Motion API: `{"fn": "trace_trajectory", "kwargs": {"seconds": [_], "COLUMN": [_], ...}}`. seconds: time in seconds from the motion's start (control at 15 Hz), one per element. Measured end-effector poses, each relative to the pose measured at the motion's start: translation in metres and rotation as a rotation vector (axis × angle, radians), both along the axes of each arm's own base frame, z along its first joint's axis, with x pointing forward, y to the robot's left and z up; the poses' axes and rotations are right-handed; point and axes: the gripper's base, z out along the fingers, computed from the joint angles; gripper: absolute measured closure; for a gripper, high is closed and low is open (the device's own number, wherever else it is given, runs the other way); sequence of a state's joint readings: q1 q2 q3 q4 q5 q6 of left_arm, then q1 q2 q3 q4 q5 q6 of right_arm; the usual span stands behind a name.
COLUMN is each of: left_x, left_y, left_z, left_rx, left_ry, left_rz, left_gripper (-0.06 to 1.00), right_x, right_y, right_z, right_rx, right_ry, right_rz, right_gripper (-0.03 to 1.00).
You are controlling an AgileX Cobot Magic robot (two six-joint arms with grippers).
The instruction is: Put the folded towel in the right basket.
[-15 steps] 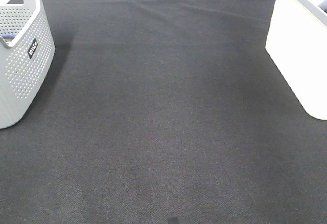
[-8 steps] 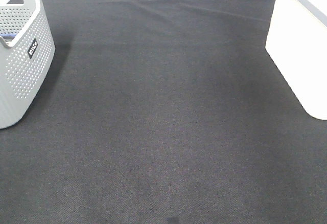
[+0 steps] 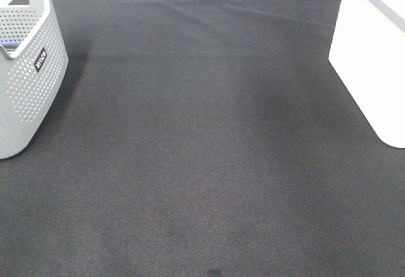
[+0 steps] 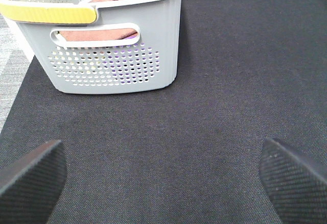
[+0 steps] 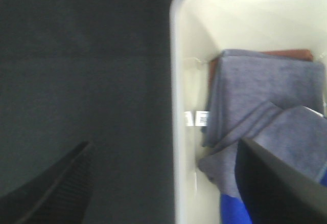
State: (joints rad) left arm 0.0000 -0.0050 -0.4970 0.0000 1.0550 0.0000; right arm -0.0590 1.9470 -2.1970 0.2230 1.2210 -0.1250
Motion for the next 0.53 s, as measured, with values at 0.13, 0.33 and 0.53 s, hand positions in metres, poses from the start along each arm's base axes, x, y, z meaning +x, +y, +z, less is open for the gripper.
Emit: {"fn": "trace_trajectory", "kwargs": {"seconds": [0.13,0.33,0.53], "left_x": [0.0,0.0,0.0], "left_y": [0.0,0.0,0.0], "left_z": [0.0,0.0,0.0], "left_rx": [0.0,0.0,0.0], "left_ry": [0.0,0.0,0.0], "left_rz": [0.0,0.0,0.0], "left_gripper": [-0.03,-0.03,-0.03], "right_x": [-0.016,-0.046,-0.098], "right_y": [0.024,0.03,0.027], "right_z": [0.005,0.0,-0.031], "right_rx": [-0.034,-0.064,-0.068], "right_ry": [0.015,0.079,0.227], "right_rz": [0.029,0.022,0.014], "right_gripper": [0.26,0.26,0.26]}}
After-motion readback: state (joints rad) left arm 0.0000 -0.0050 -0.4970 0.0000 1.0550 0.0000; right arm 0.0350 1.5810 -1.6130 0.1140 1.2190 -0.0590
